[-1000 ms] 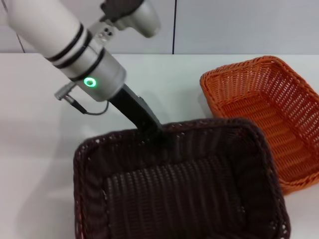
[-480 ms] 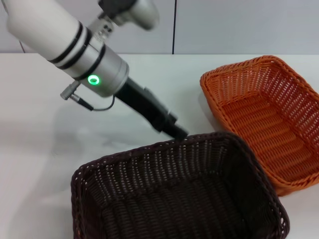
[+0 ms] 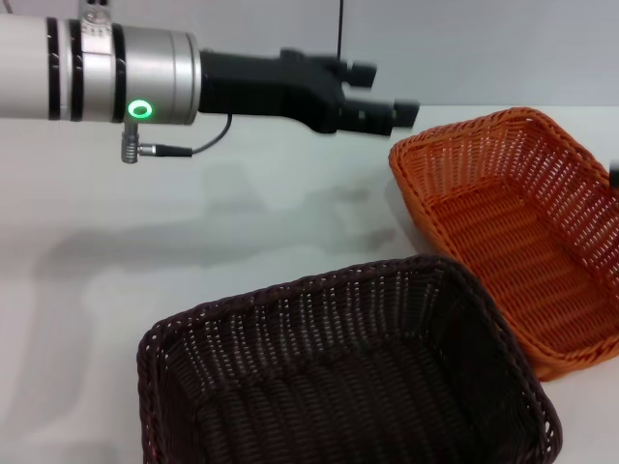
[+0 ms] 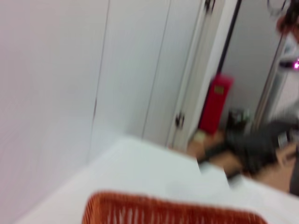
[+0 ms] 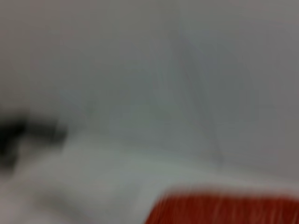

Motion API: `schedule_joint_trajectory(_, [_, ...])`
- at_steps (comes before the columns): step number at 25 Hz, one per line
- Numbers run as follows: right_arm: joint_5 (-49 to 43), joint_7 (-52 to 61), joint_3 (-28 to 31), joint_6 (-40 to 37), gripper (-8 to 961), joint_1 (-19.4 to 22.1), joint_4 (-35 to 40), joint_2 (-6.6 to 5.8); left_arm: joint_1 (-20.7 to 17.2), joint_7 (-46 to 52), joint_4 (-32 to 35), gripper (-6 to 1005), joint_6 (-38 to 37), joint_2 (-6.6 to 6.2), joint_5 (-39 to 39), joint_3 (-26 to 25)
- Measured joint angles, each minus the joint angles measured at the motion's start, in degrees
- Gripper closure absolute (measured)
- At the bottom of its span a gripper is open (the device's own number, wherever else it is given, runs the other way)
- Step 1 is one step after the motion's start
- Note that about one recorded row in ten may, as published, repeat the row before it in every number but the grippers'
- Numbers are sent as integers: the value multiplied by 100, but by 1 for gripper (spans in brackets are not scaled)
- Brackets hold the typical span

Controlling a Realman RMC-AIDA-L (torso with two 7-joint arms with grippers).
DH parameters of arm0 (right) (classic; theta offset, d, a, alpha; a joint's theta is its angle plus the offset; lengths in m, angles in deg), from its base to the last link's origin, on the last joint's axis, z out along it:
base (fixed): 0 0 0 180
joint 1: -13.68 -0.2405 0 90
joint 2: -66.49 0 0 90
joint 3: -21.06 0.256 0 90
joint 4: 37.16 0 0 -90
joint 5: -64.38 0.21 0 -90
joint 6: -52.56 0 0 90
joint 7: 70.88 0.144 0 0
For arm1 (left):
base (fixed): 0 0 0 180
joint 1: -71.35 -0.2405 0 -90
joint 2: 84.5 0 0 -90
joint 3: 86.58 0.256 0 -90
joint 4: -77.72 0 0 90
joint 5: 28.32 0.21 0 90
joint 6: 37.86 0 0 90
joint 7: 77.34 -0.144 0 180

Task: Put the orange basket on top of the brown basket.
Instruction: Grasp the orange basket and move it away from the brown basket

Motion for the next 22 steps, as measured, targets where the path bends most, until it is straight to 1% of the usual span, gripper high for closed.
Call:
schedule_joint_trajectory(1, [-472, 117, -34, -233, 224, -114, 226, -22, 0, 0, 0, 291, 0, 0, 0, 0])
schedule_joint_trajectory(2, [-888, 214, -68, -415, 224, -221, 448, -23, -147, -238, 17, 262, -94, 3, -385, -2])
schedule_joint_trajectory(3, [-1296, 317, -115, -572, 224, -306, 702, -2, -272, -429, 47, 220, -181, 2, -775, -7])
schedule_joint_trajectory(4, [-1700, 419, -191, -716, 224, -379, 1002, 51, -283, -436, 54, 179, -189, -3, -807, -8])
schedule_joint_trajectory(5, [-1977, 490, -272, -788, 224, -407, 1269, 130, -294, -437, 62, 137, -189, -7, -816, -11])
schedule_joint_trajectory(6, [-2241, 545, -366, -833, 224, -421, 1574, 229, -294, -437, 62, 137, -189, -7, -816, -11])
schedule_joint_trajectory(7, [-2660, 578, -591, -853, 224, -394, 2133, 466, -306, -432, 101, 137, -184, -12, -807, 0])
schedule_joint_trajectory(8, [-2660, 578, -591, -853, 224, -394, 2133, 466, -306, -432, 101, 137, -184, -12, -807, 0])
schedule_joint_trajectory(10, [-3056, 576, -817, -856, 224, -368, 2518, 687, -307, -424, 159, 137, -194, -11, -807, 24])
schedule_joint_trajectory(11, [-3203, 568, -937, -855, 224, -365, 2618, 758, -307, -424, 159, 137, -194, -11, -807, 24])
schedule_joint_trajectory(12, [-3313, 562, -1050, -858, 224, -365, 2652, 805, -307, -421, 167, 137, -194, -10, -807, 28])
schedule_joint_trajectory(17, [-3709, 556, -1667, -995, 224, -394, 2414, 885, -311, -388, 200, 136, -171, -6, -844, 50])
schedule_joint_trajectory(20, [-3740, 551, -1795, -1092, 224, -375, 2385, 892, -312, -387, 253, 136, -172, -6, -846, 50])
schedule_joint_trajectory(22, [-3744, 530, -1862, -1285, 224, -351, 2378, 894, -312, -387, 279, 136, -179, -6, -846, 50])
